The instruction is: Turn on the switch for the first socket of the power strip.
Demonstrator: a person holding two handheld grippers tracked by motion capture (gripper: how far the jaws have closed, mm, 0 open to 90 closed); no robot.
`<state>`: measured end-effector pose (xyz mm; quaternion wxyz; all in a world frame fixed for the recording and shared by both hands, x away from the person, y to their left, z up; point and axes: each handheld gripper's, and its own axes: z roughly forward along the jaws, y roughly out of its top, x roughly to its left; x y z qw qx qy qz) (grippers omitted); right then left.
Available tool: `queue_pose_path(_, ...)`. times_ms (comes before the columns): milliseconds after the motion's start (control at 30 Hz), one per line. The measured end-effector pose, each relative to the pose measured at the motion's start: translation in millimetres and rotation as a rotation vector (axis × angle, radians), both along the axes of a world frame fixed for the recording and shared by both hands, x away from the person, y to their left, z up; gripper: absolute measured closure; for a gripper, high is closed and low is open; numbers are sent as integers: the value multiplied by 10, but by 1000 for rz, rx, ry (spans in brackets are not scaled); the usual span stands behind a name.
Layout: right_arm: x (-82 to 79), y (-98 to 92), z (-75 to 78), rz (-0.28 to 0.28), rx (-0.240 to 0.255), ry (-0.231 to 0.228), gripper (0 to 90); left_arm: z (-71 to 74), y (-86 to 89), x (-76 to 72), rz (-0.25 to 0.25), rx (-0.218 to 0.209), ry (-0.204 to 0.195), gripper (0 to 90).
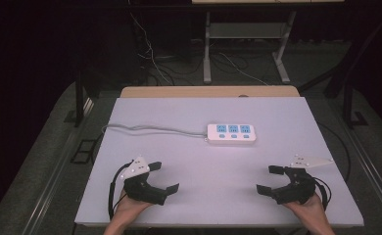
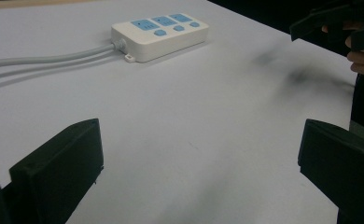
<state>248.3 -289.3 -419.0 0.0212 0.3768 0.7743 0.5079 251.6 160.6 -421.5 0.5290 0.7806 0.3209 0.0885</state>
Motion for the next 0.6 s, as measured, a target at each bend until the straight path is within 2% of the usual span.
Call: queue_pose_path(600,-2,21,11,10,-11,2,3,0,58,-5,12,-11,9,0)
